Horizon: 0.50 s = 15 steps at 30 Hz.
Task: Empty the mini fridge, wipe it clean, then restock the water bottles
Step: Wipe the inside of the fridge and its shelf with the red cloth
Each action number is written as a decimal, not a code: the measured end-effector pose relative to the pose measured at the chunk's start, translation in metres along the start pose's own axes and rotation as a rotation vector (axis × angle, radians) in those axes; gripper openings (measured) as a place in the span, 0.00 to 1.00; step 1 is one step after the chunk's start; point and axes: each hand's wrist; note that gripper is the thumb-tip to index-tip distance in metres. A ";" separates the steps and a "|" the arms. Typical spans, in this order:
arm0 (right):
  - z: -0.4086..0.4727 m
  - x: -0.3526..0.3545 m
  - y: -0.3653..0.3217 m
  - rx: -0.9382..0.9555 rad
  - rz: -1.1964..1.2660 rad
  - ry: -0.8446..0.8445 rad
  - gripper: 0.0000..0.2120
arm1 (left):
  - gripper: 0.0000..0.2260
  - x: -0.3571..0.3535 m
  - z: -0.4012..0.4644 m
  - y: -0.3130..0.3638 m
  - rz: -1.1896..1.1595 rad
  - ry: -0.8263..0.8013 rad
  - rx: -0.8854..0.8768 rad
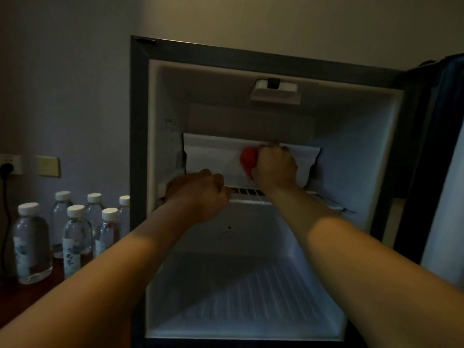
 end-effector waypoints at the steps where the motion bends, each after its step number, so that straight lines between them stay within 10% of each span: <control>1: 0.002 0.001 0.003 0.007 0.002 -0.014 0.13 | 0.19 0.000 0.000 0.000 0.004 -0.009 -0.002; 15: 0.003 0.002 0.042 -0.135 -0.102 -0.109 0.16 | 0.20 0.004 -0.004 0.003 0.000 -0.018 -0.004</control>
Point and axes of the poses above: each hand's wrist, its own z-axis towards the middle knuckle, its own x-axis out of the back of the hand, y = z × x, and after that the axes turned 5 degrees about y, right-handed
